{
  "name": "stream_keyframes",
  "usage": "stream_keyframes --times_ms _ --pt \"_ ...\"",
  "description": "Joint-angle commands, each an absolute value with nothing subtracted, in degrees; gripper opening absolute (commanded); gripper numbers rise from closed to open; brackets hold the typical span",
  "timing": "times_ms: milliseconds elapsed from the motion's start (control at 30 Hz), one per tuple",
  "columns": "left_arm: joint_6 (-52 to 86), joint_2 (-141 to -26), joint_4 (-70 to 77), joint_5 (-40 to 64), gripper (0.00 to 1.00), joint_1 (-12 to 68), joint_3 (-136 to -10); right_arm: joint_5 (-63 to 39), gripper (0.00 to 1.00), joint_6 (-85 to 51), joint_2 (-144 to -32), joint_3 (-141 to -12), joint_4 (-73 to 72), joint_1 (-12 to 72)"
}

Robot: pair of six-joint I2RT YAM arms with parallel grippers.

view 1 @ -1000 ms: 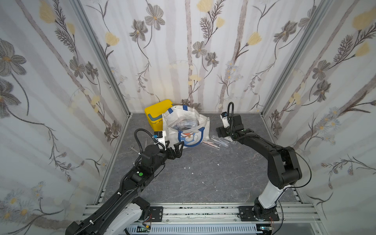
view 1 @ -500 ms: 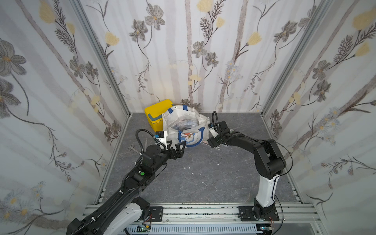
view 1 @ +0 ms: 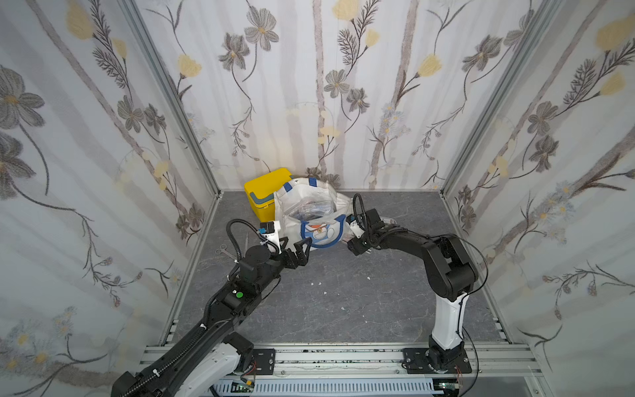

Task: Put the compass set into the canvas bag
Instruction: Pick up the compass set at the center of the board.

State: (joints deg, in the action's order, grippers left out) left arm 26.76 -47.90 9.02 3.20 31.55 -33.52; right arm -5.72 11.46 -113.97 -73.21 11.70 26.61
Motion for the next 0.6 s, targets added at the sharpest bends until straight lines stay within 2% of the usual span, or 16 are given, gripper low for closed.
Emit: stream_keyframes --times_ms 0,167,567 --pt "26.4 -48.0 10.2 2.8 1.00 31.5 -33.6 -7.2 0.75 11.7 -114.3 -72.9 11.9 26.7" --pt "26.4 -48.1 10.4 2.7 1.00 31.5 -33.6 -8.0 0.69 12.5 -114.2 -72.2 13.0 27.1" --pt "26.1 -48.4 10.6 2.9 1.00 31.5 -33.9 -8.4 0.66 14.7 -113.8 -68.6 15.6 28.7"
